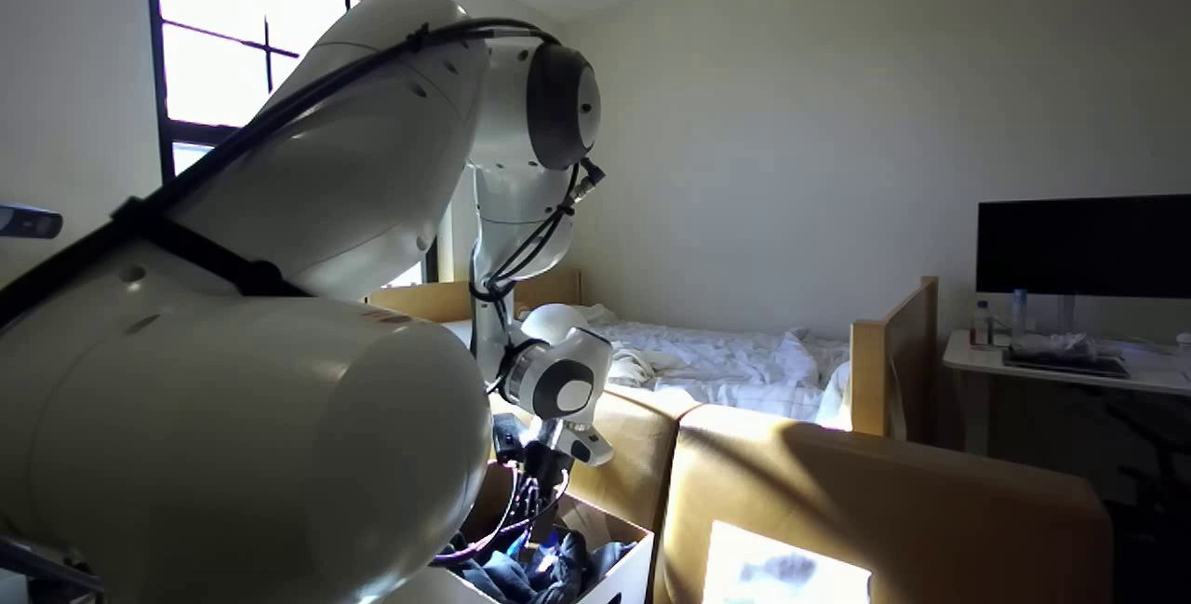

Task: Pick the bottle in the box and put it on the shoulder of the couch

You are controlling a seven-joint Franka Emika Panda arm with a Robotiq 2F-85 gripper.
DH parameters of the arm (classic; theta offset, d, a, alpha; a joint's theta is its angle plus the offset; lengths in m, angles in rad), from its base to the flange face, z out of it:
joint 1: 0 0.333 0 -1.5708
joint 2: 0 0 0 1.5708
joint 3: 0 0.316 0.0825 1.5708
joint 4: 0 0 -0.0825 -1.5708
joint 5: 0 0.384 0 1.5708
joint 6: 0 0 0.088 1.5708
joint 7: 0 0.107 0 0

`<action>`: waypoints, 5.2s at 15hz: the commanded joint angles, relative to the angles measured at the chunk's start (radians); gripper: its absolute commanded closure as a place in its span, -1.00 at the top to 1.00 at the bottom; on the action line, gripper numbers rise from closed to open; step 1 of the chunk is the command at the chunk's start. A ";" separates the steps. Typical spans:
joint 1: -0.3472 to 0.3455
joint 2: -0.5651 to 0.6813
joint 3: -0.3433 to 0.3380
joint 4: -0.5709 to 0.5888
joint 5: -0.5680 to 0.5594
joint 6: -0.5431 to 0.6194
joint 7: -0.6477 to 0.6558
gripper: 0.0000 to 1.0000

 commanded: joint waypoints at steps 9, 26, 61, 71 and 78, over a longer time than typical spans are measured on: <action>-0.180 0.221 0.177 0.140 0.164 0.332 -0.154 1.00; -0.366 0.179 0.301 0.064 0.249 0.292 -0.378 1.00; -0.091 0.231 0.039 0.177 0.309 0.357 -0.310 1.00; 0.080 0.221 -0.116 0.135 0.204 0.408 -0.103 1.00; -0.011 0.270 0.015 0.200 0.100 0.213 -0.136 1.00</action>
